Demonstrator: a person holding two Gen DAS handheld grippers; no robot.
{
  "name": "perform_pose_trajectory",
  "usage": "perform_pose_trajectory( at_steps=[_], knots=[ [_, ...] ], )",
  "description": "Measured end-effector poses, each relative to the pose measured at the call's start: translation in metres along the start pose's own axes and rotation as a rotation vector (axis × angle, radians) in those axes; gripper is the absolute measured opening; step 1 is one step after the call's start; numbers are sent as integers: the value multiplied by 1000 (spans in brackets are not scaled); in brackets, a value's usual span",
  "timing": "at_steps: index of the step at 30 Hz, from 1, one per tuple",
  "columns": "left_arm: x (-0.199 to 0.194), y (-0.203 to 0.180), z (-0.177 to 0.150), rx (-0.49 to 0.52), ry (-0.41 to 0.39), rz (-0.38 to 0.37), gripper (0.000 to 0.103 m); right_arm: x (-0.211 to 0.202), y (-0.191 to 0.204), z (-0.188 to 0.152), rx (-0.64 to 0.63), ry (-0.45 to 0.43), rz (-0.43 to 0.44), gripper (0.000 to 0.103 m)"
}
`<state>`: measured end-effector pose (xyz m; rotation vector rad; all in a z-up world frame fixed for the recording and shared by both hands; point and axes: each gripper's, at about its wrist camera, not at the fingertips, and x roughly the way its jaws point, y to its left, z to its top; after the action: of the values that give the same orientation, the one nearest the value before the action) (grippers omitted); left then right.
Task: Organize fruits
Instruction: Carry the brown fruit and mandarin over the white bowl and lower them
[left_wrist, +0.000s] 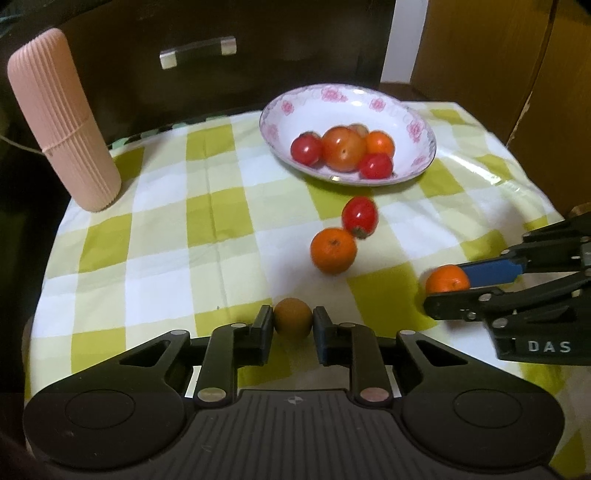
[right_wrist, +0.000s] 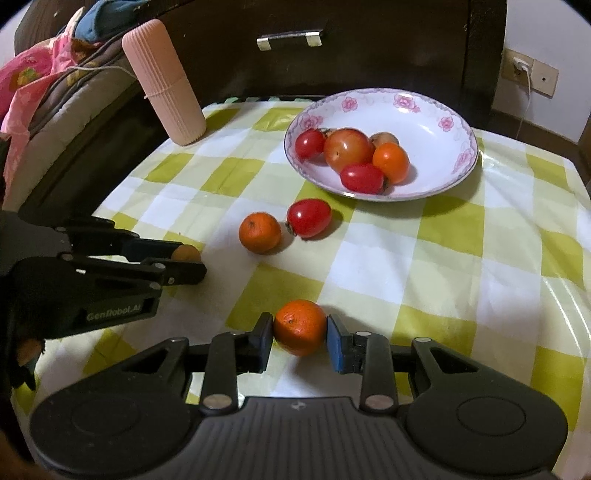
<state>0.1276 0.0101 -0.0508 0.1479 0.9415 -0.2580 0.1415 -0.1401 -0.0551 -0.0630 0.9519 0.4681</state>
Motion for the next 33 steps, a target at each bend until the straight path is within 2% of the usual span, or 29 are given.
perform_pose_trajectory(
  at_steps=[19,33],
  knots=[
    [-11,-24,37,-3,-83,-51,30,-12,-15,23,66,-90,-12,31],
    [-10,-25,49,-11,-91,-35,29,-14,-20,29,98,-114,-18,31]
  ],
)
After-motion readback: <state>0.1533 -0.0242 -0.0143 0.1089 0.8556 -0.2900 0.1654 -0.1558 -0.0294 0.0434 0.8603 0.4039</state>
